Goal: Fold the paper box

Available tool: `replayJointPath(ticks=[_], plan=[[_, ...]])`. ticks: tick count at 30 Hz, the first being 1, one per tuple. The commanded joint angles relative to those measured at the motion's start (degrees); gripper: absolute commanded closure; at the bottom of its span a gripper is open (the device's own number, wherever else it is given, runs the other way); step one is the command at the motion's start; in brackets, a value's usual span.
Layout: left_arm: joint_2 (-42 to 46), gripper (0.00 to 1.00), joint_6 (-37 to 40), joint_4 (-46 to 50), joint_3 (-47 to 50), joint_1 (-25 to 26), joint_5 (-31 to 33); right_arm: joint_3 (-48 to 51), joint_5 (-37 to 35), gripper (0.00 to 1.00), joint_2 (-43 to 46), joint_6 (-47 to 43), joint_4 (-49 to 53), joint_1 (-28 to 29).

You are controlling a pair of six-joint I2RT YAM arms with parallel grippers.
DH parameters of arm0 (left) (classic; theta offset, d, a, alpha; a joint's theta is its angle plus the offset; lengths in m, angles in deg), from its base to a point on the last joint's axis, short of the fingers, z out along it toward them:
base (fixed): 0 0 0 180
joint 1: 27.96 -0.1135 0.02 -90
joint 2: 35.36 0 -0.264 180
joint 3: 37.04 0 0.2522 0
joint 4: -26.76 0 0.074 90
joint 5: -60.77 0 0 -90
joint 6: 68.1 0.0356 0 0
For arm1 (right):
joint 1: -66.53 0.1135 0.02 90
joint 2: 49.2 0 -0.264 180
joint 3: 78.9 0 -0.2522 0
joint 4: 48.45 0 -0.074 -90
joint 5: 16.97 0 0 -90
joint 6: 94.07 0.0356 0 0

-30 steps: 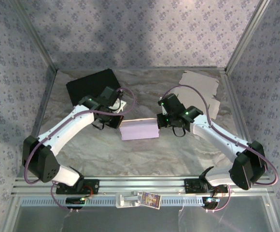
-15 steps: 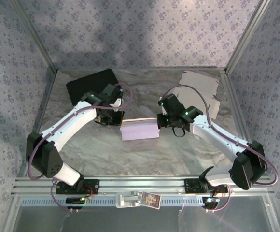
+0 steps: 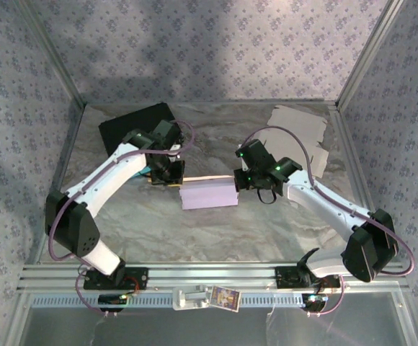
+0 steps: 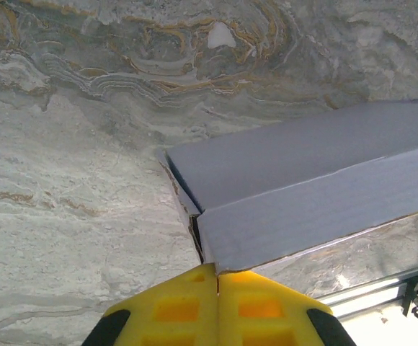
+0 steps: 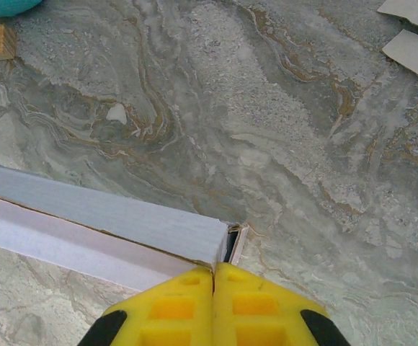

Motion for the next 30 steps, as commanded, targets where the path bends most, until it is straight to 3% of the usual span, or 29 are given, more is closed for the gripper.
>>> replayJointPath(ticks=[1,9,21,28,30], plan=[[-1.30,1.00,-1.71,1.29,-3.63,0.07,-4.66,-1.00,1.78,1.00,-1.30,0.34,1.67,1.06],[-1.51,1.00,-1.00,1.23,-3.26,-0.27,-4.23,-0.99,1.66,1.00,-1.17,0.34,1.65,1.06],[5.40,1.00,2.33,-11.54,9.81,0.94,-3.17,-0.15,1.90,1.00,-0.43,0.48,0.86,1.01],[6.76,1.00,2.88,-11.91,13.49,2.95,0.30,1.12,2.37,1.00,1.50,3.01,1.32,0.95],[7.20,1.00,2.79,-11.93,13.64,3.31,0.91,0.65,2.18,0.92,3.36,5.71,2.16,0.83]])
